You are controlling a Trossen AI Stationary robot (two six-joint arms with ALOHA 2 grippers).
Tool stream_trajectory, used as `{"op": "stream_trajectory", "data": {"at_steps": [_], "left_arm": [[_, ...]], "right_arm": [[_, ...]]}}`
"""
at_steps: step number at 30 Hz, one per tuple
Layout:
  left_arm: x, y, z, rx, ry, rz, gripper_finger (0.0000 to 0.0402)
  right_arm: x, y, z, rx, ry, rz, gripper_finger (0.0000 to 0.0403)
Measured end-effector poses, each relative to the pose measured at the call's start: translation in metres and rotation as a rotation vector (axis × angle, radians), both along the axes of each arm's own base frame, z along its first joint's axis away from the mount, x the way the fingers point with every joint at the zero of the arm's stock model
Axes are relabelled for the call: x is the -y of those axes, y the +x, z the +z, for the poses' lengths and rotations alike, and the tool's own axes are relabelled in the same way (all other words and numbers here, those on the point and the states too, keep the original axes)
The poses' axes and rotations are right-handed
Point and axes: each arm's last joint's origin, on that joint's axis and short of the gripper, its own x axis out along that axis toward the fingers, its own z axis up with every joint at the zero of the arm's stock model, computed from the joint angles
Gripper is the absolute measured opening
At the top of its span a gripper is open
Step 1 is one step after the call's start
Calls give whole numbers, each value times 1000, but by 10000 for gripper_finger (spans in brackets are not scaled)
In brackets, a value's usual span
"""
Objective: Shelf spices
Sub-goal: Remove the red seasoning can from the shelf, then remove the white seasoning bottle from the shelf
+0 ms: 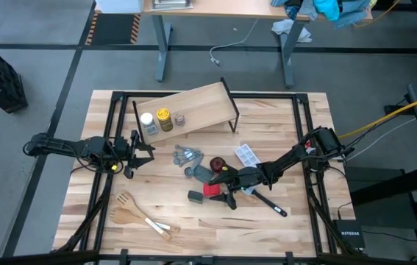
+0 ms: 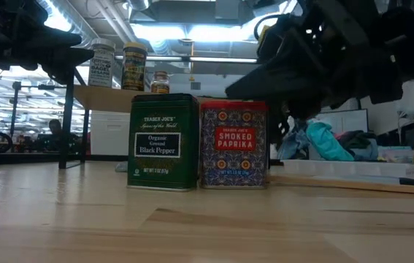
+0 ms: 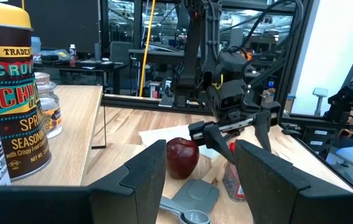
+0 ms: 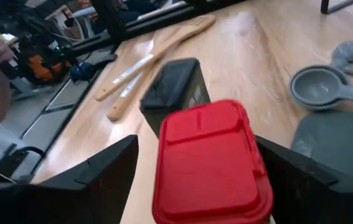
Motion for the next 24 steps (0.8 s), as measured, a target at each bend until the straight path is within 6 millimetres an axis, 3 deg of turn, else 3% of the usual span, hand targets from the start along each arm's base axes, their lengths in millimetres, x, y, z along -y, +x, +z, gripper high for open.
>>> {"op": "stream_trajectory", "data": {"at_steps": [16, 24], "left_arm": [[0, 0, 2, 22, -39, -2, 182], [0, -4, 24, 244, 23, -3, 182]], "right_arm": [[5, -2, 30, 134, -199, -82, 305], [6, -3, 42, 186, -272, -85, 305]]}}
